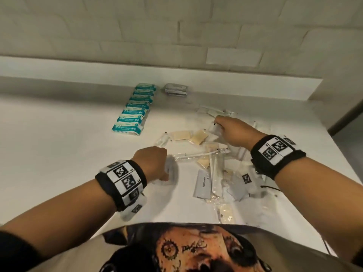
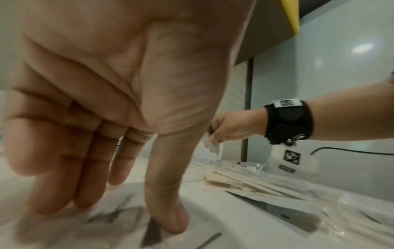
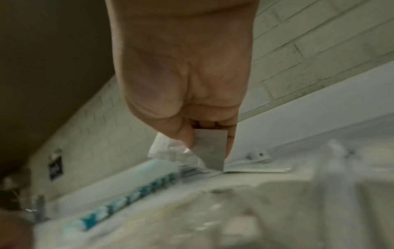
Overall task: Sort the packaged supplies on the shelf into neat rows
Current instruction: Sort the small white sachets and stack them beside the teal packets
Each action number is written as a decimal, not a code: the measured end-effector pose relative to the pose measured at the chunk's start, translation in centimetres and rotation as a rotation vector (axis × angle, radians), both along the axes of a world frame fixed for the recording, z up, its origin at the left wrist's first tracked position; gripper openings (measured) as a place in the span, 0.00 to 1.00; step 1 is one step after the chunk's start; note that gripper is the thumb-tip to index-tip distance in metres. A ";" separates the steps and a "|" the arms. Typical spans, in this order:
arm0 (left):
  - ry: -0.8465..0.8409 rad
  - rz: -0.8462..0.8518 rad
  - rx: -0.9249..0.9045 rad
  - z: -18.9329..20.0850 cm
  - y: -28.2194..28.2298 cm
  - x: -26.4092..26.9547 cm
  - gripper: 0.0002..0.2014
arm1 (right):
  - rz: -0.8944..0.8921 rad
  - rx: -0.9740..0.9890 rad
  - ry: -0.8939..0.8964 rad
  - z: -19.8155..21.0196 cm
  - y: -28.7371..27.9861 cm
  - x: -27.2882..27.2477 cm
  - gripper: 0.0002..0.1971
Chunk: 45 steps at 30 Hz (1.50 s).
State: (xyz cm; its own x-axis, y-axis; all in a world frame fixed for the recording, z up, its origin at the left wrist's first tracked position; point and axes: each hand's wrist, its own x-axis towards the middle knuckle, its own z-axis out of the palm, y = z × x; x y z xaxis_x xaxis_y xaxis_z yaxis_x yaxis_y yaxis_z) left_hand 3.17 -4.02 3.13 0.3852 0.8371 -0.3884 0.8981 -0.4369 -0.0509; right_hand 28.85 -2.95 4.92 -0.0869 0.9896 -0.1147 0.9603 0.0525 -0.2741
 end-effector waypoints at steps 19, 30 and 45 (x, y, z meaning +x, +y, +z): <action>-0.112 -0.229 -0.192 0.1 -0.1 -0.7 0.28 | 0.358 -0.159 -0.275 -2.5 -8.0 -5.8 0.22; 0.018 -0.221 0.020 -0.2 -1.2 0.0 0.22 | 0.048 -0.038 0.100 -0.5 -6.8 -5.2 0.18; -1.776 0.481 -0.635 4.4 -1.1 0.6 0.10 | -0.215 0.012 1.027 3.1 -4.1 -9.0 0.24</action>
State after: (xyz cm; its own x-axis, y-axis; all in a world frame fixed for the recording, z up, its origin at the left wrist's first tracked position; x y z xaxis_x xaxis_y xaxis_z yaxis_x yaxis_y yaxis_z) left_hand 3.77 -5.09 7.49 0.4355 0.8925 -0.1172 -0.2277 0.2352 0.9449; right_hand 19.86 -7.03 8.04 0.0407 0.9963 -0.0754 0.2561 -0.0833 -0.9630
